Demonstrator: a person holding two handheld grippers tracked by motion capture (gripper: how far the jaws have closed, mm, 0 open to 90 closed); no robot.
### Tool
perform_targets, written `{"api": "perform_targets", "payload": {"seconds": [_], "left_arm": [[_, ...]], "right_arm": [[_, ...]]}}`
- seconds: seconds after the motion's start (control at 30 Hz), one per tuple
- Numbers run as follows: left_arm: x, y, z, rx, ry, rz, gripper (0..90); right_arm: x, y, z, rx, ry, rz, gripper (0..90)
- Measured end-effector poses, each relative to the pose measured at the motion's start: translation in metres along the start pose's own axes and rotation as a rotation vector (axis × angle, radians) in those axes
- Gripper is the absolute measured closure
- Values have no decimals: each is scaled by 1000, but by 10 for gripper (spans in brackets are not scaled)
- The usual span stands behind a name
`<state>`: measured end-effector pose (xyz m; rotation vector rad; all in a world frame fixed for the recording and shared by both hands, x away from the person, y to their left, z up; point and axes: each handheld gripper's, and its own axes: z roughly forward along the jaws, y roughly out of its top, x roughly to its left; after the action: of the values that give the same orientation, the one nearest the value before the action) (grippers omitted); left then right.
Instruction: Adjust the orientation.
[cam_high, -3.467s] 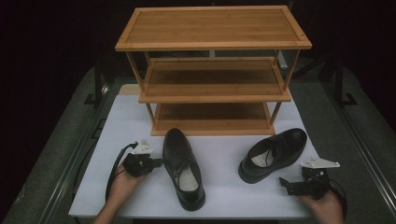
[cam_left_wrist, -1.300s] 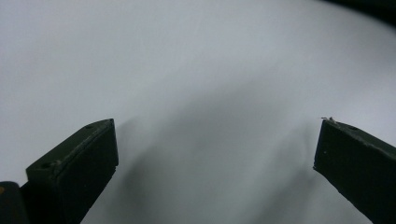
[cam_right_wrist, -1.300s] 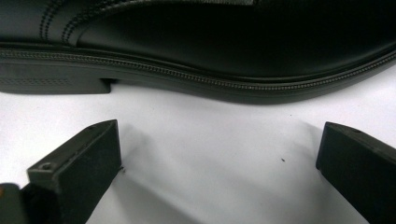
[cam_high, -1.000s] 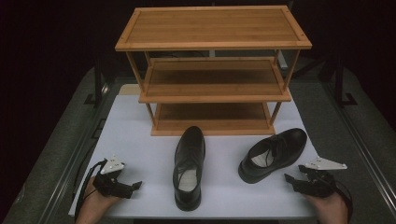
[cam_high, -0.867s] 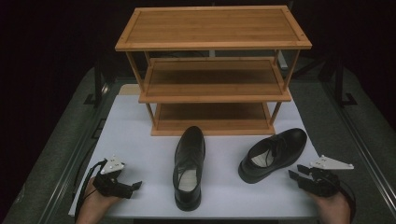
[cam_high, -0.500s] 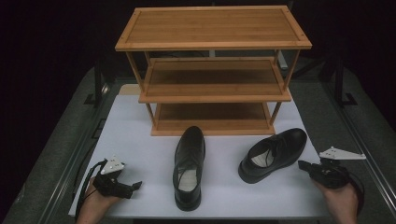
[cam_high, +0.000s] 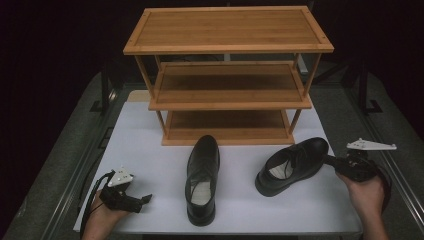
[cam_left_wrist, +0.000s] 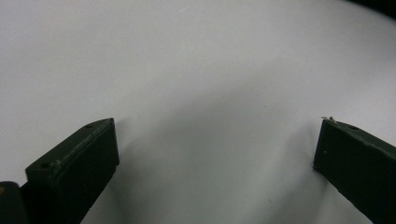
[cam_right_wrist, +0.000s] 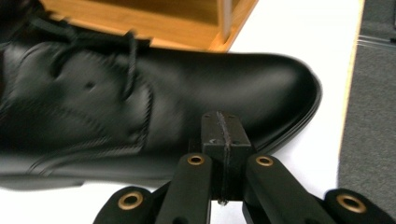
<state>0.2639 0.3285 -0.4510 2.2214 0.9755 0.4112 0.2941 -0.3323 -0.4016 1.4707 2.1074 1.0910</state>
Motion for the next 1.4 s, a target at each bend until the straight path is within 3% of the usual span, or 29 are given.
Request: {"api": "perform_targets", "payload": {"seconds": [0.1,0.4,0.73,0.87,1.07,1.23,1.4], "left_arm": [[0,0,0,-1,0,0,0],[0,0,0,-4,1,-2,0],[0,0,0,-2,0,-3,0],[0,0,0,-2,0,-3,0],[0,0,0,-2,0,-3,0],[0,0,0,-1,-1,-4,0],[0,0,0,-1,-1,-4,0]], "right_arm": [[-5,5,2,-7,-10,5,897],[-40,28,18,-36,-65,48,897],[-71,38,47,7,-90,106,897],[-76,34,58,40,-103,123,898],[-81,29,66,50,-92,148,898],[-79,29,66,49,-106,140,899],[-69,29,69,40,-81,123,899]]}}
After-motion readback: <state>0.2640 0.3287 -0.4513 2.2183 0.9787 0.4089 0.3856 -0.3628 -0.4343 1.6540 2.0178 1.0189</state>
